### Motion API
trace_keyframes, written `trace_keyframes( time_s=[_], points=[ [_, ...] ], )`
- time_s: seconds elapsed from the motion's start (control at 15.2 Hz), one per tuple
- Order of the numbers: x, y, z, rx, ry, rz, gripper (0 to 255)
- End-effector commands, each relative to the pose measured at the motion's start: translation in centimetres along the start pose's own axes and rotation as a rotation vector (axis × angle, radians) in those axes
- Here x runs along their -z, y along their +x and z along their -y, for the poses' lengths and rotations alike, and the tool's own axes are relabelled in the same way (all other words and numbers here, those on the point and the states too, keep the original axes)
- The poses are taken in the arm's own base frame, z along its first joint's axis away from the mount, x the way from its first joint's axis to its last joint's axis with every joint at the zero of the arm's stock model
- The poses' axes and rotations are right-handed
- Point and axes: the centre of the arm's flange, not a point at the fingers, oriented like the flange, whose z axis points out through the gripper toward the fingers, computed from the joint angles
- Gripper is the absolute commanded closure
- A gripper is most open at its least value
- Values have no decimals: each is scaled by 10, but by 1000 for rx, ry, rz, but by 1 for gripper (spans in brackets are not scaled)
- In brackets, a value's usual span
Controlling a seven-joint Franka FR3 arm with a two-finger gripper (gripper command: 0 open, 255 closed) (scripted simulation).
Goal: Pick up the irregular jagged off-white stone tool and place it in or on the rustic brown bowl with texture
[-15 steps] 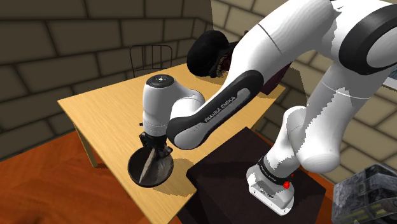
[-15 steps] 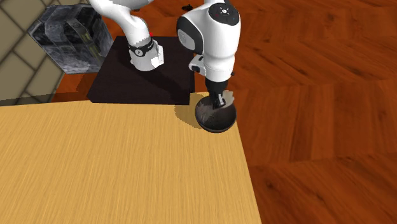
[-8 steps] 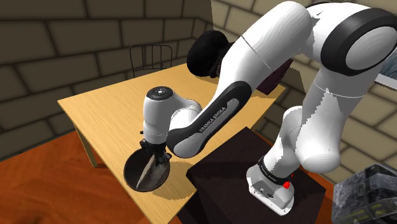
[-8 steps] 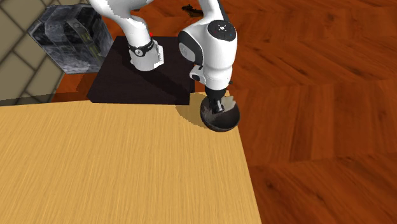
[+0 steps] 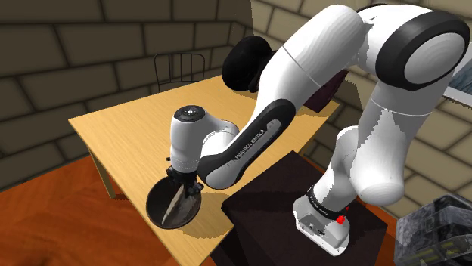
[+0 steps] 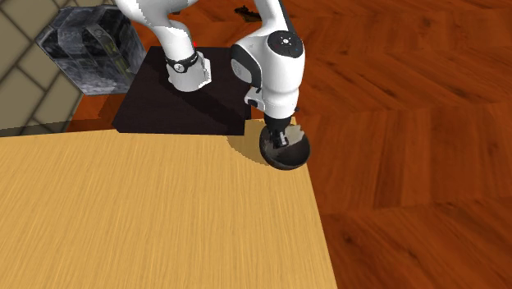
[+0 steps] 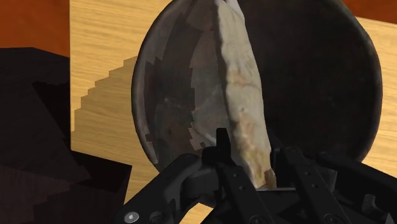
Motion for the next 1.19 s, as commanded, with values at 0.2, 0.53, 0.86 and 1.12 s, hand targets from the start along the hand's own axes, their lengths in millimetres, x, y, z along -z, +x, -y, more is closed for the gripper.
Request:
trace_keyframes(
  time_s=[0.2, 0.53, 0.86, 1.12],
  points=[
    [0, 0, 0, 0, 0, 0, 0],
    [40, 0, 0, 0, 0, 0, 0],
    [50, 0, 0, 0, 0, 0, 0],
    [50, 0, 0, 0, 0, 0, 0]
  ],
)
